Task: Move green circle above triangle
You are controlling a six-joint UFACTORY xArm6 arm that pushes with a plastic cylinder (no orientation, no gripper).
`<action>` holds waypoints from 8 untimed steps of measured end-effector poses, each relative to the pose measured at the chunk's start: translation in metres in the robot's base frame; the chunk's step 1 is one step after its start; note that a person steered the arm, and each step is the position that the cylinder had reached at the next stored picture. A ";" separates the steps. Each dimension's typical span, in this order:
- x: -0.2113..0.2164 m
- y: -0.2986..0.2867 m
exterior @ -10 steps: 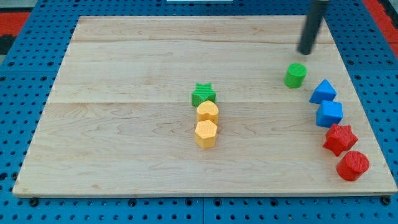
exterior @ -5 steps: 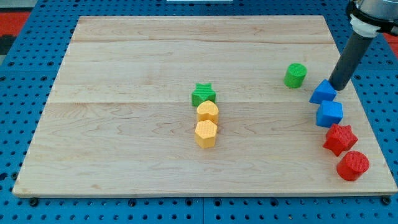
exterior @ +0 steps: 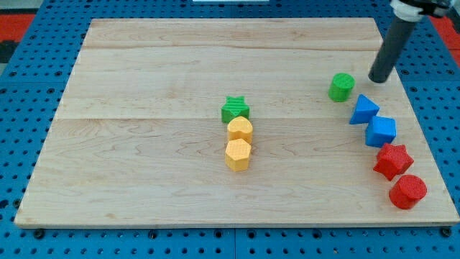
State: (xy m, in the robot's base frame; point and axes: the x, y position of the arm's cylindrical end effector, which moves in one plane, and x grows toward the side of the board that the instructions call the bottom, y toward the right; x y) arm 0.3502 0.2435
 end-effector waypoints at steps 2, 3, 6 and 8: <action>0.000 -0.102; 0.010 -0.123; 0.040 -0.106; 0.037 -0.071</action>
State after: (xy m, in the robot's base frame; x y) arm 0.3869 0.1730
